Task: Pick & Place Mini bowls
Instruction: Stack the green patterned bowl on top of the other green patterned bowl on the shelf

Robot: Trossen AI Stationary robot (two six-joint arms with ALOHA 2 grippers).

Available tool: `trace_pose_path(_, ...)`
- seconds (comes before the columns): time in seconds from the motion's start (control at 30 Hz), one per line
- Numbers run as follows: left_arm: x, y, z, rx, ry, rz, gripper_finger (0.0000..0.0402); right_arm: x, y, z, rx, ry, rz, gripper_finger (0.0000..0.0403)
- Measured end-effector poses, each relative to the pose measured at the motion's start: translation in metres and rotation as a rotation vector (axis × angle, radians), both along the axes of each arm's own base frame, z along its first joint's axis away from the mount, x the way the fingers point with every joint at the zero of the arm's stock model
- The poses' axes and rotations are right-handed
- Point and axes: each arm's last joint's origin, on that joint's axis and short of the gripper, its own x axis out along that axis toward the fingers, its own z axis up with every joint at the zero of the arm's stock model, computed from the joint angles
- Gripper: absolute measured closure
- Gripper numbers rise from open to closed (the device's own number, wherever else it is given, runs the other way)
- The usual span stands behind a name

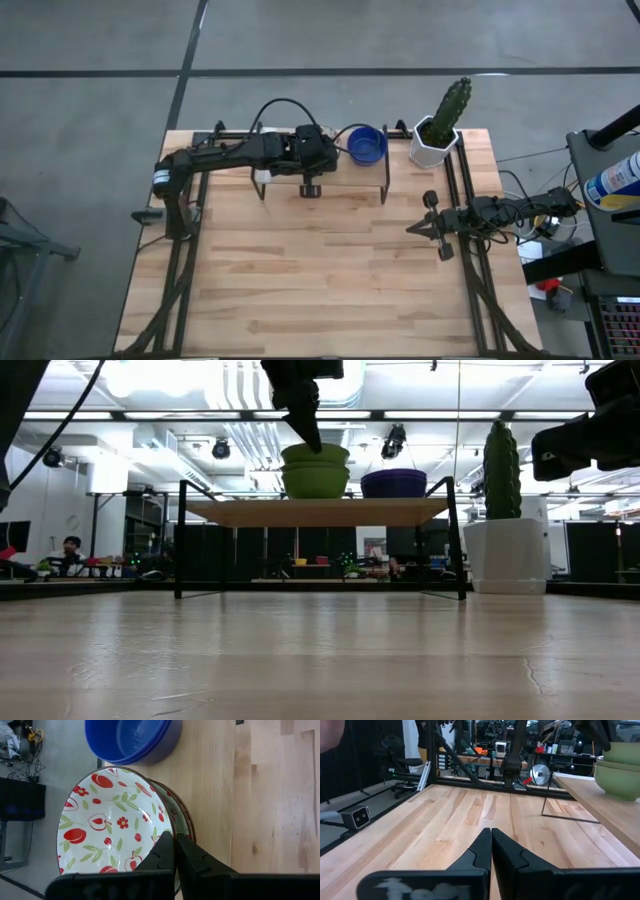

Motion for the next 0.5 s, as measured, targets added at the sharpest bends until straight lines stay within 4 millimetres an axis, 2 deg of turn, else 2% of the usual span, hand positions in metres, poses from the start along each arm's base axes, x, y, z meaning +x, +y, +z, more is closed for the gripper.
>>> trace_pose_path(0.5, 0.000, 0.003, -0.011, 0.005, 0.034, 0.010, 0.0401, 0.000, 0.000, 0.000, 0.000, 0.000, 0.000, 0.0394)
